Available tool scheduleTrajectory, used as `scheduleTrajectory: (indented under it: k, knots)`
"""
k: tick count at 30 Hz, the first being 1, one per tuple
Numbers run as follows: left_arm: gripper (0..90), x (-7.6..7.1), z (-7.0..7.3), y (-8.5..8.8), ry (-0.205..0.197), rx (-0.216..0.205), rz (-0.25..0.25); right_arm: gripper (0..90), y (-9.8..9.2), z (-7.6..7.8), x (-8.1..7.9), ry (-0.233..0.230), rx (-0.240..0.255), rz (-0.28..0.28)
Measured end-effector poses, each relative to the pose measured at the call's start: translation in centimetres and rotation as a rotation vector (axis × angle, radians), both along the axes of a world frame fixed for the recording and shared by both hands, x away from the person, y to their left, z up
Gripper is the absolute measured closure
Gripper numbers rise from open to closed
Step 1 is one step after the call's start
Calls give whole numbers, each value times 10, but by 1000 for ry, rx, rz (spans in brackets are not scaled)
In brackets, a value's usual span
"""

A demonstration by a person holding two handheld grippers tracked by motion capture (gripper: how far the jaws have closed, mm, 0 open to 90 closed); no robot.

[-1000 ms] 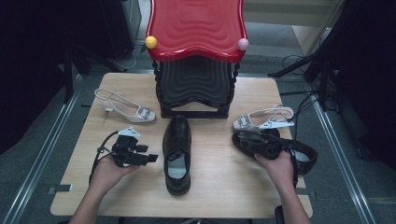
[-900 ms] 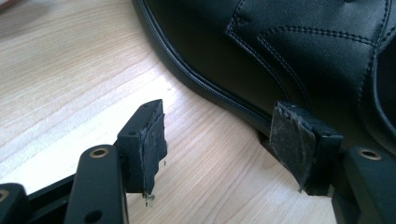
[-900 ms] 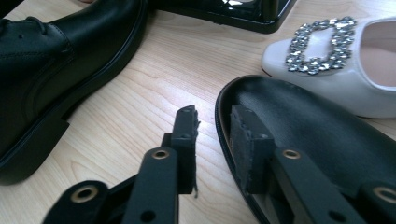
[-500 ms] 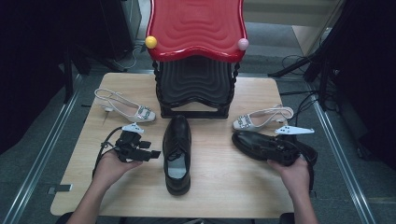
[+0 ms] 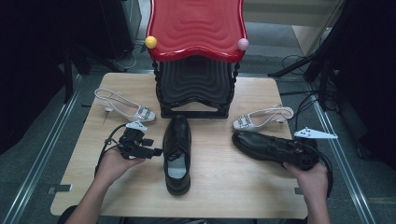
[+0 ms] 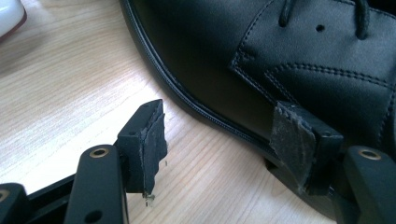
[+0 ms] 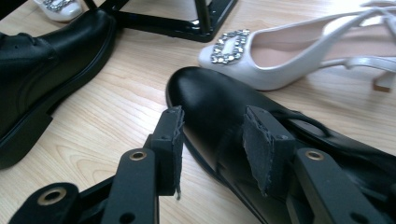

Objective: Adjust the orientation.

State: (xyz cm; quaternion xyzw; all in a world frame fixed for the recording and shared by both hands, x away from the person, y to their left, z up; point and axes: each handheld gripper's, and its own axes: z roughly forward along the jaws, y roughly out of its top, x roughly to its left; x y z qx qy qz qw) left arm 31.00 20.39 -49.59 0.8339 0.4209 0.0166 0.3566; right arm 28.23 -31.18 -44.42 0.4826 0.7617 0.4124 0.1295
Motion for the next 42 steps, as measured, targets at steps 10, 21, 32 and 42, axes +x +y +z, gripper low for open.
scheduleTrajectory:
  k: [10,21,32,42]
  knots:
    - [358,5,-1,-1,3,-14,-3,588,-30,8,-10,-8,-17,-69]
    - [359,6,1,1,-3,-11,6,591,-45,-11,-9,29,-6,-82]
    - [361,6,0,0,-7,3,8,595,-36,-30,2,74,-2,-18]
    - [361,2,1,5,-7,-1,22,738,-37,-33,16,175,133,21]
